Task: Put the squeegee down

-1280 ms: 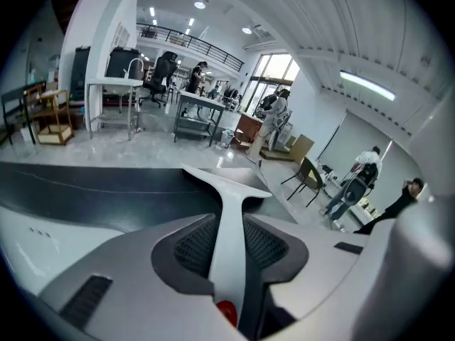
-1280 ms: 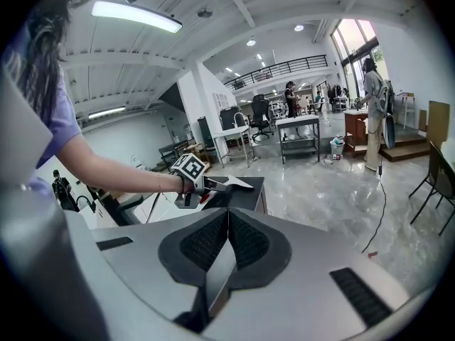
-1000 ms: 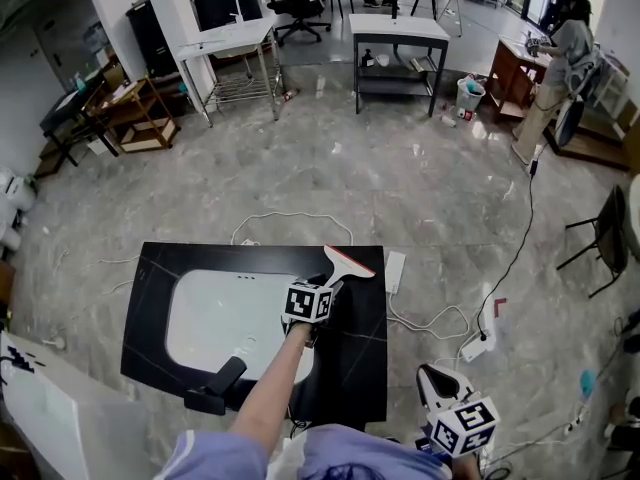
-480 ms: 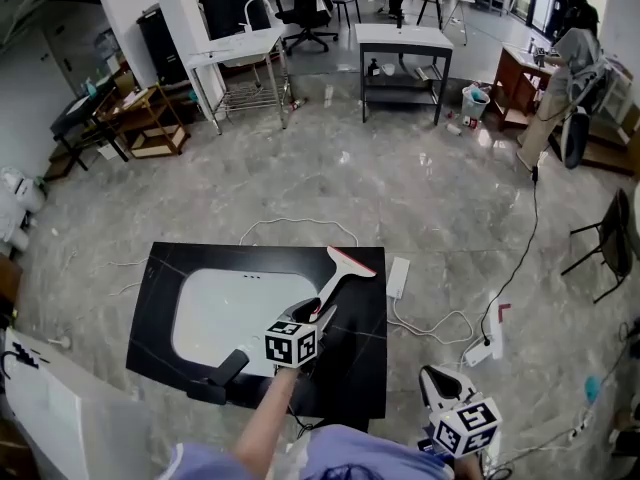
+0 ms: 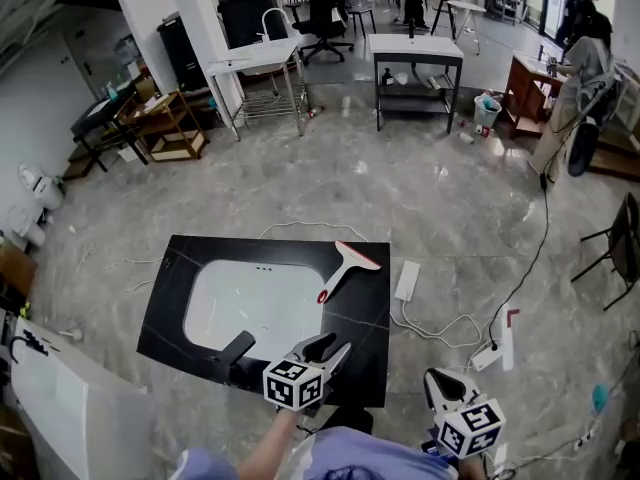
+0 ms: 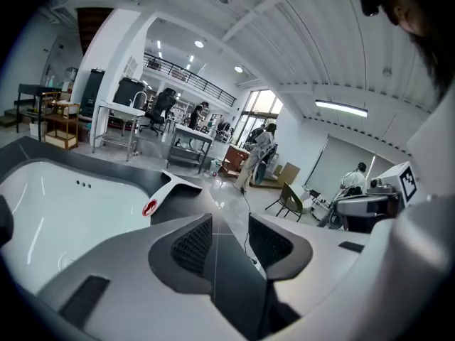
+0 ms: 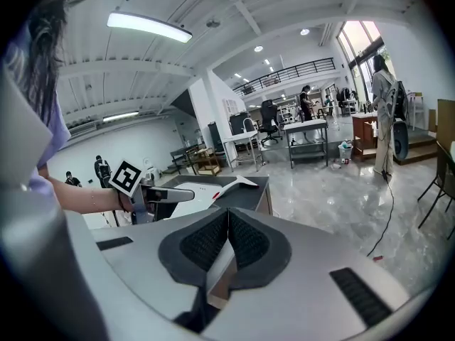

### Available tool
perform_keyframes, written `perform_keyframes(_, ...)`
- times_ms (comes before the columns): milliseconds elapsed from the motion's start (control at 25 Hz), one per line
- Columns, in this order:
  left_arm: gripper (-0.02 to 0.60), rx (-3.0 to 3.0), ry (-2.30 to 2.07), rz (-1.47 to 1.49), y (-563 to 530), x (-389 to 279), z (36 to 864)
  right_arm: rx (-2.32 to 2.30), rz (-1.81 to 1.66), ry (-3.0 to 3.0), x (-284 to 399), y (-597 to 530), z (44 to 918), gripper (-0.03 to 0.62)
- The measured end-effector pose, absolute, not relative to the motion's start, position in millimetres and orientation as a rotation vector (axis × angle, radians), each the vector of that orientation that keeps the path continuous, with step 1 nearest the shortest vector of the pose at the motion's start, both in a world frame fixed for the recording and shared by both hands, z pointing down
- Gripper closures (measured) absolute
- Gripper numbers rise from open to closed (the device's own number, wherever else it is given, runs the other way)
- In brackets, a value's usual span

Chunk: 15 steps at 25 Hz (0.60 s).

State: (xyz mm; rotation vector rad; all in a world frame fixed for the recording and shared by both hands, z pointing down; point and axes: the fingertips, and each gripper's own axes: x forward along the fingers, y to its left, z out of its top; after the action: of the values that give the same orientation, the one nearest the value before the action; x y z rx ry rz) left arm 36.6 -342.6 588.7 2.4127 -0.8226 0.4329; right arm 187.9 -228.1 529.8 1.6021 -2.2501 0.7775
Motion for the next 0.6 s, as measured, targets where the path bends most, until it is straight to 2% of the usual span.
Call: perform_keyframes(600,0.456,2.374,-0.963,0.326,-188.2,37.8,566.3,1.463,0.734,-2.366,189.2,-130.1,526.6,0.576)
